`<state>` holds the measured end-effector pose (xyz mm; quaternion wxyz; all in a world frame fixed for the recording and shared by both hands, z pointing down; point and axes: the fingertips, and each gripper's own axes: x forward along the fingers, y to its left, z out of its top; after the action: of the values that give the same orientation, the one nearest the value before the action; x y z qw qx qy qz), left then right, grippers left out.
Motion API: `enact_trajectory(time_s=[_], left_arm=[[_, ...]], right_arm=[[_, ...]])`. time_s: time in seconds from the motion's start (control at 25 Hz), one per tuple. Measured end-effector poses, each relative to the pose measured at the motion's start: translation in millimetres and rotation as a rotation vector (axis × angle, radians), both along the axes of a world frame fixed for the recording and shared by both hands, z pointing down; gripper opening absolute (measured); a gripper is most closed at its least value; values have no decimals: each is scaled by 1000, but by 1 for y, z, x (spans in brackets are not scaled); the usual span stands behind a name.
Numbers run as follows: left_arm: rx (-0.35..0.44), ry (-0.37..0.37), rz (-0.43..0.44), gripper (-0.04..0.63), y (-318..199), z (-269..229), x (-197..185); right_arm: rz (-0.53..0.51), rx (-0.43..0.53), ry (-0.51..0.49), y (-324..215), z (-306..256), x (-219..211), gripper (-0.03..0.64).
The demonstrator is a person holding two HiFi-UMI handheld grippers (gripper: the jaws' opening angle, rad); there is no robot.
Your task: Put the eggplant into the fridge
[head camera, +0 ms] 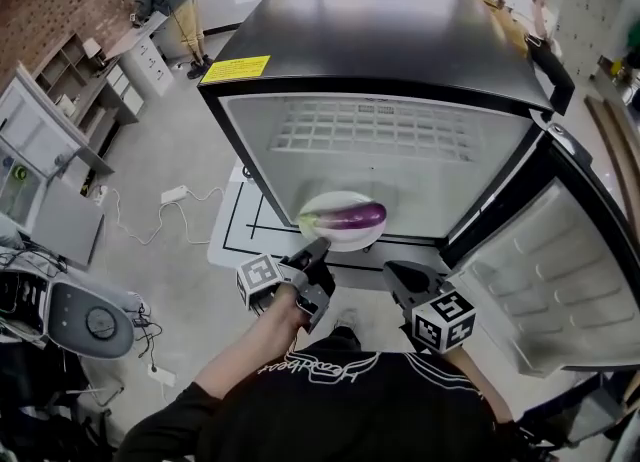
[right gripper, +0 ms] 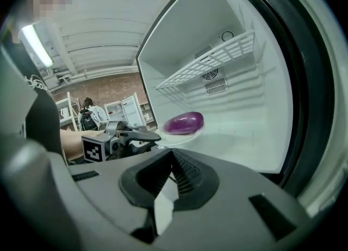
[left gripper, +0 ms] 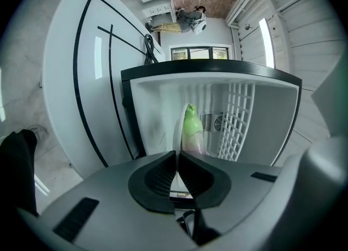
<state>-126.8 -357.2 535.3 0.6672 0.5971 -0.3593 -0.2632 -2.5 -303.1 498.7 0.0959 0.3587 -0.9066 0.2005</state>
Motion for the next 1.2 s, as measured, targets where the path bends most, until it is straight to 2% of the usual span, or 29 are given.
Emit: enact_trajectory(time_s=[0.68,1.2], left_arm=[[-123,-60,-1,25,-41,37,13],[-165,-75,-10,25,-65,42,17]], right_arm=[[36,-26,17,-29,12,-1,6],[75,-44,-5,-39,15,6,6]])
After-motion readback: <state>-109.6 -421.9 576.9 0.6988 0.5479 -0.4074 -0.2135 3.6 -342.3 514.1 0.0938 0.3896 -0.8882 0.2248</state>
